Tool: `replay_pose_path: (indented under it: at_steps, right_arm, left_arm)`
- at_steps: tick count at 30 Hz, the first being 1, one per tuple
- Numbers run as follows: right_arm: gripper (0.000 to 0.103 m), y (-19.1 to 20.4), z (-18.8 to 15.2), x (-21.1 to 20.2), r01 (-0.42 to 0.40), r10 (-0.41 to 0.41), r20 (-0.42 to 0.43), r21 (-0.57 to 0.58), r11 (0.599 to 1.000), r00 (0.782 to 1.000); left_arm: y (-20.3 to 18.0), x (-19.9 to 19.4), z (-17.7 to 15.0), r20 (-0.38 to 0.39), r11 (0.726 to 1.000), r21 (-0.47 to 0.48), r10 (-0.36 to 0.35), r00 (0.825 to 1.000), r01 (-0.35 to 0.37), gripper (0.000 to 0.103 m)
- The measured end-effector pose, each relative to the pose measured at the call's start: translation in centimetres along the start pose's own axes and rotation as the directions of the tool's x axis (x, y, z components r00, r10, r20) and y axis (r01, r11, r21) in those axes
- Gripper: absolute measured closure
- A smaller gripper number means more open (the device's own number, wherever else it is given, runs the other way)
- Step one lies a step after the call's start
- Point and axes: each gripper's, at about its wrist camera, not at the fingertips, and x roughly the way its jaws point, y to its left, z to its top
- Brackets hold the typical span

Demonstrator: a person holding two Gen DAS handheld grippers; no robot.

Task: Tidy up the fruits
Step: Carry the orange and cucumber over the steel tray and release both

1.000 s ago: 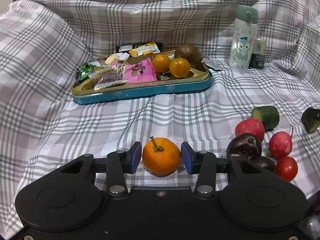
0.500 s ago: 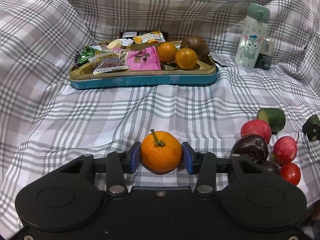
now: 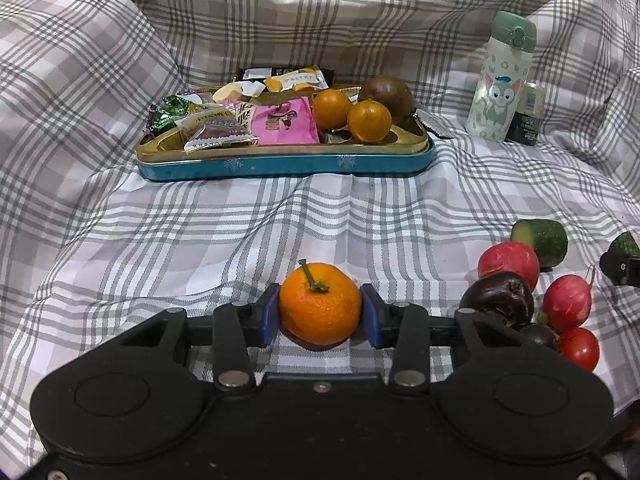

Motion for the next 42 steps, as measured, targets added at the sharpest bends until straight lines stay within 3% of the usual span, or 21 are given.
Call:
replay_pose_path:
  at_steps: [10, 20, 25, 33, 42]
  right_arm:
    - [0.067, -1.3, 0.3, -1.4, -0.019, 0.014, 0.061, 0.086, 0.996, 0.998]
    - [0.067, -1.4, -0.2, -3.8, -0.022, 0.007, 0.149, 0.096, 0.995, 0.989]
    - [0.067, 0.0, -1.1, -5.6, -0.008, 0.007, 0.199, 0.003, 1.0, 0.98]
    - [0.067, 1.5, -4.1, -11.3, -0.088, 0.091, 0.183, -0.024, 0.996, 0.979]
    - [0.067, 2.5, -9.0, -18.6, -0.22, 0.224, 0.118, -0.045, 0.975, 0.968]
  left_arm:
    - [0.5, -2.0, 0.2, 0.1, 0.999, -0.015, -0.047, 0.994, 0.049, 0.054]
    - [1.2, -5.4, -0.4, 0.137, 0.994, -0.05, -0.094, 0.986, 0.102, 0.054]
    - [1.5, -7.6, -1.2, 0.096, 0.993, -0.07, -0.088, 0.991, 0.095, 0.054]
    - [1.3, -12.0, -3.3, 0.022, 0.994, -0.072, -0.076, 0.997, 0.078, 0.054]
    - [-1.5, -14.4, -5.8, -0.041, 0.99, -0.059, -0.133, 0.99, 0.13, 0.054]
